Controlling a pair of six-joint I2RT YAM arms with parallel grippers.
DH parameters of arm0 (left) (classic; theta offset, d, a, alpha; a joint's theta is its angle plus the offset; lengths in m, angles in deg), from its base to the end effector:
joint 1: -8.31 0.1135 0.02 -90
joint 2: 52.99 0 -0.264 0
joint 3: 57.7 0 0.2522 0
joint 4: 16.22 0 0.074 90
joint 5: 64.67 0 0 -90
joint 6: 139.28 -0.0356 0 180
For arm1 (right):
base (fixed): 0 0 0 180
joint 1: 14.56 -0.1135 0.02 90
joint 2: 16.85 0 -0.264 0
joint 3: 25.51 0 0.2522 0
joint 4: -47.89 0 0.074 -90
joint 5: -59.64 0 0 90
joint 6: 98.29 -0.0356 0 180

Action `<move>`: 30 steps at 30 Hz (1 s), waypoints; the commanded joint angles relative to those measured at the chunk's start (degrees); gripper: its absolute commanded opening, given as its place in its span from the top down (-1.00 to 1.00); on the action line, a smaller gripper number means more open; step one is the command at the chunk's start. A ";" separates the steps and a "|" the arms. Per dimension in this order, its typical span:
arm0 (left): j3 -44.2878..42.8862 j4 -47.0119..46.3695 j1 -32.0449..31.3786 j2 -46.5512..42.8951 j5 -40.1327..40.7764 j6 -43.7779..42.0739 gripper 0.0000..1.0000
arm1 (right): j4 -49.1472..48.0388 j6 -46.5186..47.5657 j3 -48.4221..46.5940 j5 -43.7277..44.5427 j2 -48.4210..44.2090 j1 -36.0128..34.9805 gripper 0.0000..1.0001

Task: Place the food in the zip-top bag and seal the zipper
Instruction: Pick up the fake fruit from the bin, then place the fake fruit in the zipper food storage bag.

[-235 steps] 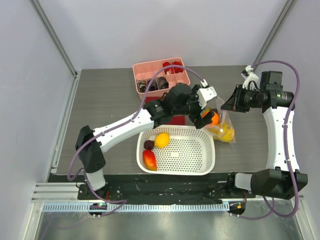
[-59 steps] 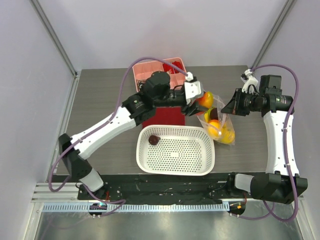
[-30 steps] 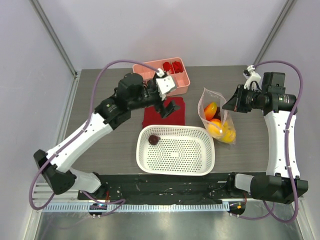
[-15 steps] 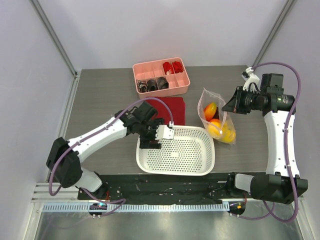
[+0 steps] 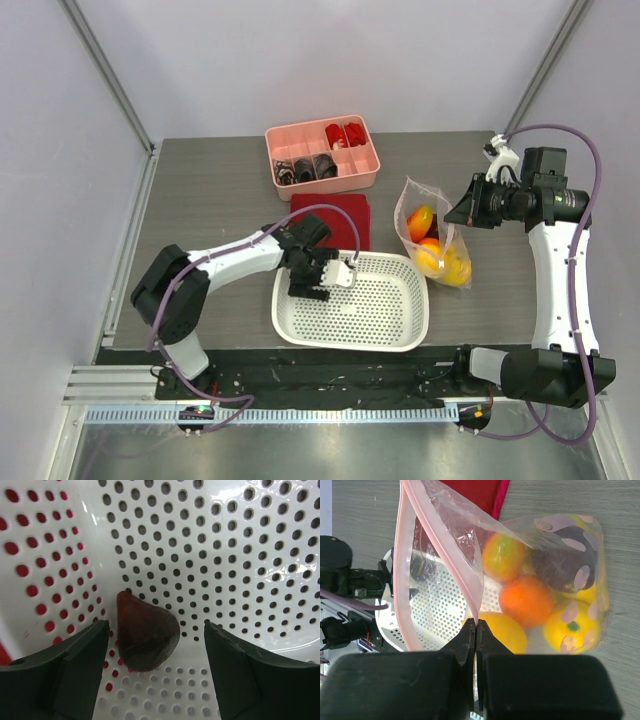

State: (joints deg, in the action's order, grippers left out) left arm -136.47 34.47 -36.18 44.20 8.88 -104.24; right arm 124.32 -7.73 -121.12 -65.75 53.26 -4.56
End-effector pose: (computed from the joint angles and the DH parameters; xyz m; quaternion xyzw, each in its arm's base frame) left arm 0.2290 -0.2391 0.1947 0.7594 0.6094 -0.1237 0.1915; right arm 0.2229 -0.0184 0.3903 -0.0274 0.9032 0.2559 0.3436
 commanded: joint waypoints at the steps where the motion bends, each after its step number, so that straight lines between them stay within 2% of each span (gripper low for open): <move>1: -1.08 -0.63 0.37 2.66 0.71 -2.34 -0.54 | -0.01 1.11 -1.65 0.94 -0.67 0.37 0.98; 5: -2.04 1.21 0.37 3.18 0.19 -2.61 -0.35 | 0.17 1.20 -1.48 0.86 -0.50 0.37 0.97; 6: -2.74 2.00 0.37 3.18 -0.33 -2.26 -0.20 | 0.17 1.29 -1.48 0.86 -0.41 0.37 0.98; 9: -6.78 5.43 0.28 1.61 -3.14 -0.42 0.09 | -0.01 1.38 -1.21 0.51 -0.32 0.37 0.98; 12: -12.49 8.68 0.11 -2.08 -8.41 2.30 0.24 | -0.10 1.46 -1.04 0.24 -0.32 0.37 0.98; 16: -24.68 4.85 -0.07 -6.04 -16.50 10.46 0.28 | -0.10 1.99 -0.69 -0.55 -0.41 0.37 0.98; 17: -26.90 3.17 -0.24 -5.96 -17.38 15.45 0.28 | -0.10 2.25 -0.60 -0.55 -0.41 0.37 0.98; 23: -39.65 -10.20 -2.88 -1.14 -21.87 32.70 0.24 | 0.34 2.34 -1.21 -0.64 -0.41 0.37 0.98; 30: -44.06 -15.55 -9.12 5.89 -20.82 32.46 0.21 | 0.17 1.47 -2.09 -1.34 -0.15 0.37 0.98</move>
State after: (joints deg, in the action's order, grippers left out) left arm -179.70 24.07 -42.38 44.68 -10.49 -75.19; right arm 125.11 -6.42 -121.14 -65.88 53.28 -4.56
